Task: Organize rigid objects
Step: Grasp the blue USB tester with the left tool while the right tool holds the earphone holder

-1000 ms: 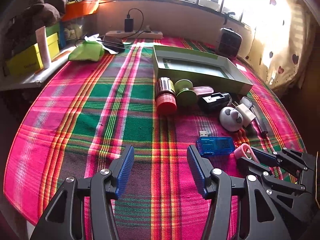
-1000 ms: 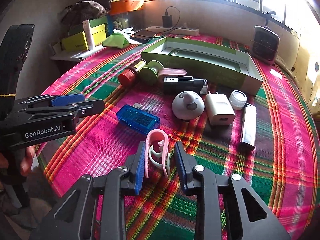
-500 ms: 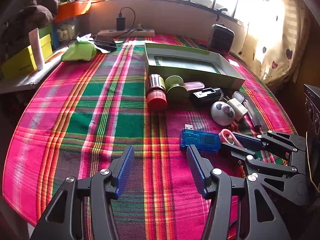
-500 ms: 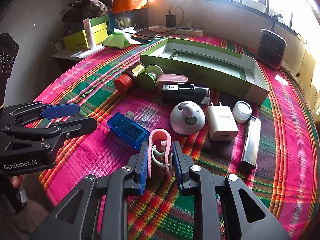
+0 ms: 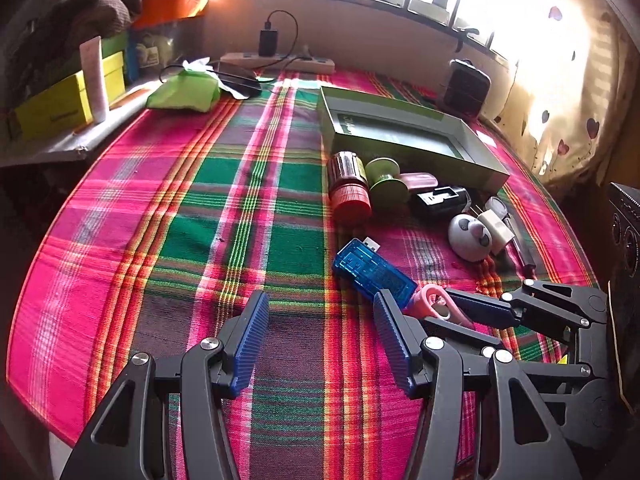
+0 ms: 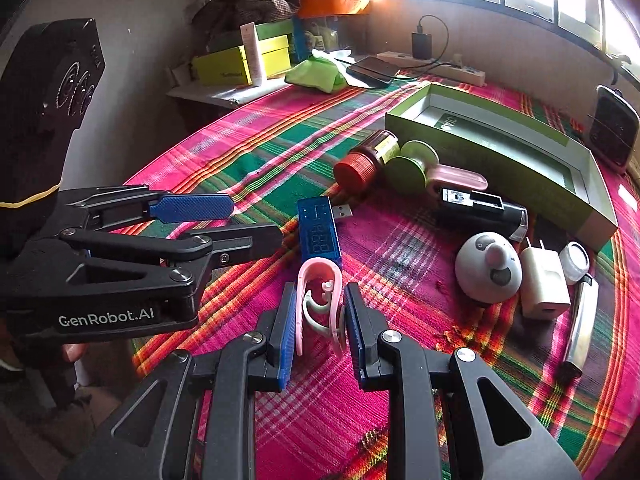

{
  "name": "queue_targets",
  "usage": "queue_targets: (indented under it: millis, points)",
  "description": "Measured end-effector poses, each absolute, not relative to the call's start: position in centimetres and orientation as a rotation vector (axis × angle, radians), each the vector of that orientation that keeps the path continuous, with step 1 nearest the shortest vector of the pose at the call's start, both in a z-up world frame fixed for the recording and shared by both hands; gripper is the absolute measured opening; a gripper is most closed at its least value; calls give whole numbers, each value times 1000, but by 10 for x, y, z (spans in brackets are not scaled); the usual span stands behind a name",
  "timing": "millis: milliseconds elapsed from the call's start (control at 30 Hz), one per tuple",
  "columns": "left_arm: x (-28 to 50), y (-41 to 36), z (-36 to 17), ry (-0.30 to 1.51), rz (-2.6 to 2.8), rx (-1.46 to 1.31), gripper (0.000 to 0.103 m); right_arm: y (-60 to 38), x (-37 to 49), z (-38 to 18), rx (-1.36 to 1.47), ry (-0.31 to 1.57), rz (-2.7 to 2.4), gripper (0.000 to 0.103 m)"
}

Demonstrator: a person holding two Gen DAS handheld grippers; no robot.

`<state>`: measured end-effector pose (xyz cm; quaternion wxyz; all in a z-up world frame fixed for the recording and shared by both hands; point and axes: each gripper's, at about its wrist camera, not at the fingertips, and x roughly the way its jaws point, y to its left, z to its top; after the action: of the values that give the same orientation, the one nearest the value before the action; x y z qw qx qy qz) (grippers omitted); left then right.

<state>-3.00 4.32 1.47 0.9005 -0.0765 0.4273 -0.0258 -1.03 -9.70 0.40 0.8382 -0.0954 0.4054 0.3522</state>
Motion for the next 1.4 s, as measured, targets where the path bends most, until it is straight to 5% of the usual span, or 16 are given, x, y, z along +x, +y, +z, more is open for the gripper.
queue_targets:
  millis: [1400]
  points:
    - [-1,26,2,889,-35,-71,52,-162,5,6,-88,864,521,24]
